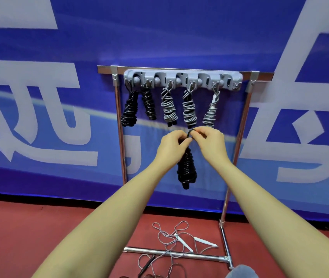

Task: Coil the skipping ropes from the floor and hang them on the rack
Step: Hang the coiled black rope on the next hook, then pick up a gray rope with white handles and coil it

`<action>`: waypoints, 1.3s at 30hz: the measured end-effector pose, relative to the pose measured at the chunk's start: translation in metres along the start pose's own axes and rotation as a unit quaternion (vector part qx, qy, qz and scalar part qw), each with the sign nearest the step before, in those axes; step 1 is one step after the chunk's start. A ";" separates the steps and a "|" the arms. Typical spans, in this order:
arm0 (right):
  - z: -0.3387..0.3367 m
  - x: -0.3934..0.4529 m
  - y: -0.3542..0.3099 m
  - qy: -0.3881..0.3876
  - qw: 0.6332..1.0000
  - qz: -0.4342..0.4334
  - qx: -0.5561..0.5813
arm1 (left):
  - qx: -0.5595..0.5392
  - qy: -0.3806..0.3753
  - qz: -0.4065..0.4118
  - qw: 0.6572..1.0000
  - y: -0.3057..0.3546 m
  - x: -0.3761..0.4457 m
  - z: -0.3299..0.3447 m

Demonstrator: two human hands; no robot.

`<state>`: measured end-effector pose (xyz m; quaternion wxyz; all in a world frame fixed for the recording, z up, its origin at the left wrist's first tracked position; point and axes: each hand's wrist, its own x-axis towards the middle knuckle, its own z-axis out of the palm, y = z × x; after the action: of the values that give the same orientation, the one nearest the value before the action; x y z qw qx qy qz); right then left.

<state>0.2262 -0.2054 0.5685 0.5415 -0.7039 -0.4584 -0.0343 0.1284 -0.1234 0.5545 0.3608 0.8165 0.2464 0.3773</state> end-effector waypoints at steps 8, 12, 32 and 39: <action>-0.058 0.049 0.007 0.077 0.995 0.032 0.056 | -0.092 -0.012 0.016 0.996 0.061 0.050 0.032; -0.081 0.083 0.018 0.075 0.988 0.043 0.129 | -0.139 -0.010 0.010 0.990 0.083 0.084 0.056; -0.085 0.200 0.090 0.207 0.969 0.095 0.099 | -0.022 0.075 -0.046 0.996 0.093 0.211 0.136; -0.074 0.180 0.088 0.190 0.977 0.081 0.061 | 0.043 0.061 0.052 0.996 0.082 0.184 0.125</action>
<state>0.4232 -0.1539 0.6332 0.6616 -0.6850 -0.2897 -0.0953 0.3477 -0.1008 0.6422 0.2898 0.8181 0.2412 0.4342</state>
